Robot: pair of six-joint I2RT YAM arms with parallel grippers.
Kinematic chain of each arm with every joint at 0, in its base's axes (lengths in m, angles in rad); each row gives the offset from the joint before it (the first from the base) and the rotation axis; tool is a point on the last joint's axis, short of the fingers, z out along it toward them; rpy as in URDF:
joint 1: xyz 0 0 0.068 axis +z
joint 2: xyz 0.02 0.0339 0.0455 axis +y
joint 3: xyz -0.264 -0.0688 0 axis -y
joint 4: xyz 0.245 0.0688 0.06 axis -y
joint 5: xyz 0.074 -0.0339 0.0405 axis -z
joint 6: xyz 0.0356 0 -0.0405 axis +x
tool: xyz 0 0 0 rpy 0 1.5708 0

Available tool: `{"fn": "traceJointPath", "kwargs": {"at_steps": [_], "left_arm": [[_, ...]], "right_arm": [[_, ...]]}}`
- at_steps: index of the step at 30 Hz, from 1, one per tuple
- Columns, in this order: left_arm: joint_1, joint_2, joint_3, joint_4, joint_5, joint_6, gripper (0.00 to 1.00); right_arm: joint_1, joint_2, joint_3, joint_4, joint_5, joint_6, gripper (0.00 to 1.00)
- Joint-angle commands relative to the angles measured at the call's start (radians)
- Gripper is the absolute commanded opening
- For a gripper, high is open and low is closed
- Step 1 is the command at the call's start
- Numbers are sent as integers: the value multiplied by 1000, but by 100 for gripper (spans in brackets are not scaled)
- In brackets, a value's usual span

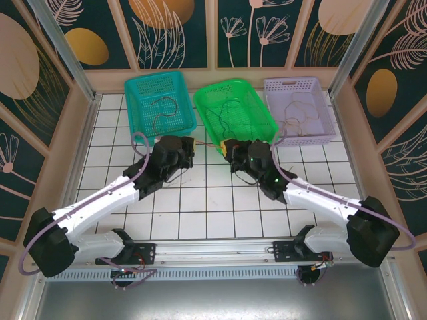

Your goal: Untangle the cables

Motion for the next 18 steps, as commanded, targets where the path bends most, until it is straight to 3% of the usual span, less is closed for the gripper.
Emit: {"fn": "traceJointPath", "kwargs": {"at_steps": [1,4,9,12,13,16,18], "left_arm": [[65,18,140,-213,-222,327,0],[65,30,199,-282,-248,449,0],[64,-5,206,-259,-189,504,2],[63,-23,222,-309,-112,427,48],[66,-31,224,-331,-86,393,56],[67,-56,241,-392,-43,339,57],[72,-68,275,-409,-43,377,57]], "right_arm": [[-49,16,92,-212,-18,-122,0],[-66,48,148,-289,-59,-161,0],[-64,69,210,-360,-36,-225,0],[-79,57,195,-330,-12,-235,0],[-91,57,199,-322,-15,-252,0],[-124,75,246,-332,-32,-381,0],[-153,110,317,-388,-61,-527,0]]}}
